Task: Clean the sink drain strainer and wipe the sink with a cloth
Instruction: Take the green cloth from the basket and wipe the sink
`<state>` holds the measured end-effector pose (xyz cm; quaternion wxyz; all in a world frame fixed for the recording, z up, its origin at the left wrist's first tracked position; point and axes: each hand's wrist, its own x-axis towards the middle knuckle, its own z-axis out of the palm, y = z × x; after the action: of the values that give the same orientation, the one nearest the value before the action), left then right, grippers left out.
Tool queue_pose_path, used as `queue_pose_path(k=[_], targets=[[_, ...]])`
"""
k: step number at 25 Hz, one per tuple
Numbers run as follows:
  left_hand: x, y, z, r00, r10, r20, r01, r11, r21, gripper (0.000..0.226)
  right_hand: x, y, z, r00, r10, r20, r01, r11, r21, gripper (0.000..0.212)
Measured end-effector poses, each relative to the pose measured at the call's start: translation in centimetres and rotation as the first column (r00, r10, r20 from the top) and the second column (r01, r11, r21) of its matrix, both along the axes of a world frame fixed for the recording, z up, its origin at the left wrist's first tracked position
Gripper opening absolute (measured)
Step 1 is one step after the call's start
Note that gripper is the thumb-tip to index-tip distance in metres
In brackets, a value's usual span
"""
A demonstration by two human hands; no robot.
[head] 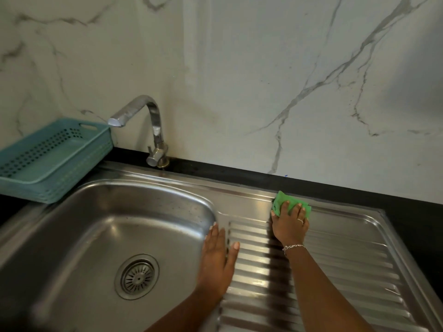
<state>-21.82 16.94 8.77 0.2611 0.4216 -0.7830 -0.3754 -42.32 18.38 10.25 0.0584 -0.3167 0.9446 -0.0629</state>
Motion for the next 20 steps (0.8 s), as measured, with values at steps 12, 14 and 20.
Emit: queue_pose_path(k=[12,14,20], targets=[[7.7,-8.4,-1.8,0.992,0.017,0.121,-0.024,0.998,0.055,0.062,8.9,-7.4,-0.6,0.998,0.047,-0.033,-0.048,0.998,-0.038,0.062],[8.5,-9.0,-2.2,0.992,0.009,0.123,-0.018,0.997,0.077,0.063,10.8,-8.9,-0.7,0.997,0.075,-0.032,-0.077,0.996,-0.041,0.062],[11.9,-10.6,-3.2,0.993,0.047,0.112,-0.061,0.990,0.125,0.063,15.1,-12.2,-1.2,0.989,0.129,-0.071,-0.133,0.990,-0.044,0.066]])
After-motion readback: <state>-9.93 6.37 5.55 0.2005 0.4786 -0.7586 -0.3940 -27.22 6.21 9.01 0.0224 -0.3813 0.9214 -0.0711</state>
